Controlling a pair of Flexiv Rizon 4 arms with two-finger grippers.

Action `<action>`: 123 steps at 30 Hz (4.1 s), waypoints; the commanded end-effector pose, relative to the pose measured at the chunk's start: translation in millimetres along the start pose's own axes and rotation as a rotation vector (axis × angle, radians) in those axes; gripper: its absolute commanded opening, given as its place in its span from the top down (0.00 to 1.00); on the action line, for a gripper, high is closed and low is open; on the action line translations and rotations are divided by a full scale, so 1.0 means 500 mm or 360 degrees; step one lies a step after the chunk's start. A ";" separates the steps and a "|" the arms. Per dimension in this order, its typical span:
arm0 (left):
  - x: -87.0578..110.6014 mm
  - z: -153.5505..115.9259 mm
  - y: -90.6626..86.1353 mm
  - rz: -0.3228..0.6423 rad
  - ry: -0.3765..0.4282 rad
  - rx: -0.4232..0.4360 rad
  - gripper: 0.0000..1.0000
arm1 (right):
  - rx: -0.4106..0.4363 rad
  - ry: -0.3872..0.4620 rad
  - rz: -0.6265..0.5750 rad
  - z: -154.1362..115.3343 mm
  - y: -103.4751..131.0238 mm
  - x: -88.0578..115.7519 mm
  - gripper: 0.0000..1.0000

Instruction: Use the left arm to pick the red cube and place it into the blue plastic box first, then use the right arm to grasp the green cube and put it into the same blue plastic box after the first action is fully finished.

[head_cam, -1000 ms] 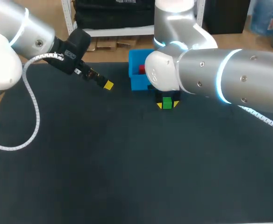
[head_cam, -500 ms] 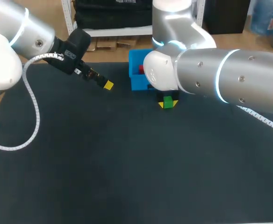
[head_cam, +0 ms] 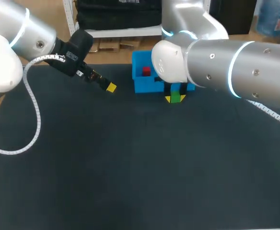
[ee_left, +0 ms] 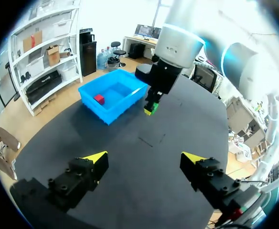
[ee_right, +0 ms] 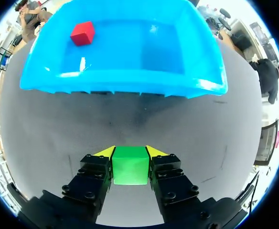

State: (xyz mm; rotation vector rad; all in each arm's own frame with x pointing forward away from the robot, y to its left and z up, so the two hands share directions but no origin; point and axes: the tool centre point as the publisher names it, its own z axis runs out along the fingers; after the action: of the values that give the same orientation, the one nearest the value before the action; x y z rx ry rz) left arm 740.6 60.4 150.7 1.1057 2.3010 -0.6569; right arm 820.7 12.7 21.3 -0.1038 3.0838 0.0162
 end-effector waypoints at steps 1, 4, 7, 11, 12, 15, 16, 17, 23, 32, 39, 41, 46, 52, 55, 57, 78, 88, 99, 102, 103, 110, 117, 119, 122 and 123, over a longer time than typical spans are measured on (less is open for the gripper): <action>0.003 -0.001 0.000 0.0004 -0.0010 0.0002 0.00 | -0.0015 -0.0030 0.0003 -0.021 -0.013 0.020 1.00; 0.003 -0.001 0.000 0.0004 -0.0010 0.0002 0.00 | -0.0021 -0.0038 0.0002 -0.034 -0.018 0.021 1.00; 0.003 -0.001 0.000 0.0004 -0.0010 0.0002 0.00 | -0.0025 -0.0046 0.0001 -0.045 -0.021 0.021 1.00; 0.003 -0.001 0.000 0.0004 -0.0010 0.0002 0.00 | -0.0031 -0.0059 -0.0002 -0.062 -0.028 0.020 1.00; 0.003 -0.001 0.000 0.0004 -0.0010 0.0002 0.00 | -0.0031 -0.0061 -0.0002 -0.067 -0.030 0.021 1.00; 0.003 -0.001 0.000 0.0004 -0.0010 0.0002 0.00 | -0.0033 -0.0070 0.0000 -0.076 -0.035 0.018 1.00; 0.003 -0.001 0.000 0.0004 -0.0010 0.0002 0.00 | -0.0034 -0.0074 0.0001 -0.080 -0.037 0.016 1.00; 0.003 -0.001 0.000 0.0004 -0.0010 0.0002 0.00 | -0.0035 -0.0078 0.0003 -0.084 -0.038 0.015 1.00; 0.003 -0.001 0.000 0.0004 -0.0010 0.0002 0.00 | -0.0049 -0.0107 0.0009 -0.113 -0.046 0.010 1.00; 0.003 -0.001 0.000 0.0004 -0.0010 0.0002 0.00 | -0.0088 -0.0162 0.0020 -0.161 -0.061 0.004 1.00; 0.003 -0.001 0.000 0.0004 -0.0010 0.0002 0.00 | -0.0105 -0.0195 0.0024 -0.187 -0.075 0.003 1.00; 0.003 -0.001 0.000 0.0004 -0.0010 0.0002 0.00 | -0.0111 -0.0205 0.0018 -0.194 -0.077 0.003 1.00; 0.003 -0.001 0.000 0.0004 -0.0010 0.0002 0.00 | -0.0128 -0.0226 0.0006 -0.212 -0.081 0.004 1.00; 0.003 -0.001 0.000 0.0004 -0.0010 0.0002 0.00 | -0.0148 -0.0257 0.0002 -0.227 -0.087 0.001 1.00; 0.003 -0.001 0.000 0.0004 -0.0010 0.0002 0.00 | -0.0155 -0.0268 0.0003 -0.234 -0.090 0.000 1.00; 0.003 -0.001 0.000 0.0004 -0.0010 0.0002 0.00 | -0.0158 -0.0277 0.0004 -0.239 -0.094 -0.002 1.00; 0.003 -0.001 0.000 0.0004 -0.0010 0.0002 0.00 | -0.0170 -0.0389 -0.0030 -0.253 -0.092 -0.070 1.00; 0.003 -0.001 0.000 0.0004 -0.0010 0.0002 0.00 | -0.0183 -0.0419 -0.0041 -0.254 -0.084 -0.110 1.00; 0.003 -0.001 0.000 0.0004 -0.0010 0.0002 0.00 | -0.0192 -0.0455 -0.0065 -0.258 -0.074 -0.158 1.00; 0.003 -0.001 0.000 0.0004 -0.0010 0.0002 0.00 | -0.0192 -0.0461 -0.0072 -0.259 -0.072 -0.171 1.00; 0.003 -0.001 0.000 0.0004 -0.0010 0.0002 0.00 | -0.0192 -0.0464 -0.0075 -0.260 -0.070 -0.176 1.00; 0.003 -0.001 0.000 0.0004 -0.0010 0.0002 0.00 | -0.0192 -0.0481 -0.0096 -0.257 -0.065 -0.206 1.00; 0.003 -0.001 0.000 0.0004 -0.0010 0.0002 0.00 | -0.0186 -0.0482 -0.0111 -0.248 -0.065 -0.231 1.00; 0.003 -0.001 0.000 0.0004 -0.0010 0.0002 0.00 | -0.0186 -0.0482 -0.0113 -0.247 -0.064 -0.238 1.00; 0.003 -0.001 0.000 0.0004 -0.0010 0.0002 0.00 | -0.0188 -0.0483 -0.0113 -0.241 -0.064 -0.251 1.00; 0.003 -0.001 0.000 0.0004 -0.0010 0.0002 0.00 | -0.0189 -0.0483 -0.0114 -0.239 -0.064 -0.255 1.00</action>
State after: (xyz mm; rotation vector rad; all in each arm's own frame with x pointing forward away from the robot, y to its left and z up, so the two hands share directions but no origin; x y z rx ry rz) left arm 740.6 60.4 150.7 1.1056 2.3011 -0.6568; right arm 928.7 -15.1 149.6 -0.1912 2.7479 0.1926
